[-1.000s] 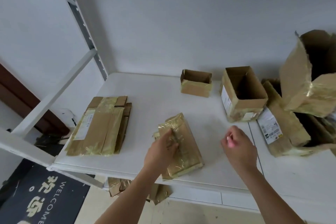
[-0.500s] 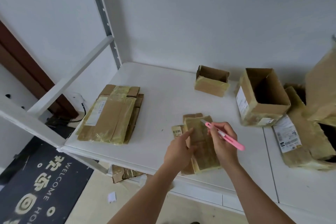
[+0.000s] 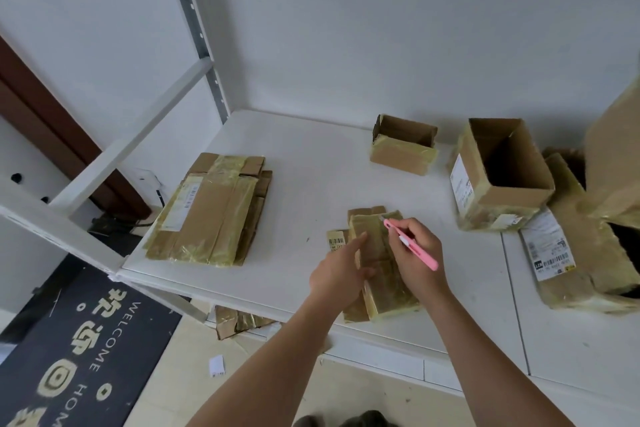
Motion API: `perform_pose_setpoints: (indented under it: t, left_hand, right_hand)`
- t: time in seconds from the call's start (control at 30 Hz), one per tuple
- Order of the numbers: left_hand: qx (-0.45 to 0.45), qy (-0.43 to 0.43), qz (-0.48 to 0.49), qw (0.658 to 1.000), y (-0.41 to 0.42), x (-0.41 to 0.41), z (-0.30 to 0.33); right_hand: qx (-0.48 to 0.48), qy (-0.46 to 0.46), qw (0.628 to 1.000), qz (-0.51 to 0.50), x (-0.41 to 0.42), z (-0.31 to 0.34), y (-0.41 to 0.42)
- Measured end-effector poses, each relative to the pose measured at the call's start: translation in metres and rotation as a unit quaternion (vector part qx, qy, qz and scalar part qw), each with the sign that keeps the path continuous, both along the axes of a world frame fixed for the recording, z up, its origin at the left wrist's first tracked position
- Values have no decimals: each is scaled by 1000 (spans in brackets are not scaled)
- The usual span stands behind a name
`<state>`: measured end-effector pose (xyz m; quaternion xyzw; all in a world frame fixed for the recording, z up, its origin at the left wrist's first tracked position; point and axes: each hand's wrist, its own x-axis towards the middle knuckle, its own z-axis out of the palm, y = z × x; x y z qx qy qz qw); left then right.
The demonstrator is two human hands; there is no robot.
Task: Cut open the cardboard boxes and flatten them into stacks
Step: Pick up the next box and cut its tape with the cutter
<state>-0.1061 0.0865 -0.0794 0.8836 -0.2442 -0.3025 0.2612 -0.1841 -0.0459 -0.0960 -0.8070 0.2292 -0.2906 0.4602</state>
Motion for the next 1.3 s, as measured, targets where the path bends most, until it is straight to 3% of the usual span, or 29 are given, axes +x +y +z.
perform_pose_setpoints:
  t: [0.13,0.5,0.83,0.97,1.1,1.17,1.3]
  left_hand:
    - [15,-21,-9,1000,2,1,3]
    - [47,-52,-27,997,4,1,6]
    - [99,-127,-89,983,2,-1,15]
    - [84,-237,-222,942,3,12,12]
    - [70,-249,-347,902,7,20,-1]
    - [90,-265,-349,894,9,17,-5]
    - [112,-288,-316,897,12,3,-3]
  right_hand:
    - [-52,54,996,45,5,5,-2]
    - [33,154,985,69,-45,14,7]
    - [88,107,986,93,-116,37,38]
    - [140,18,990,-22,-131,30,45]
    - [235,-65,960,-140,-128,13,60]
    - [290,-76,941,-155,-120,4,69]
    - [310,-129,926,-174,-106,3,65]
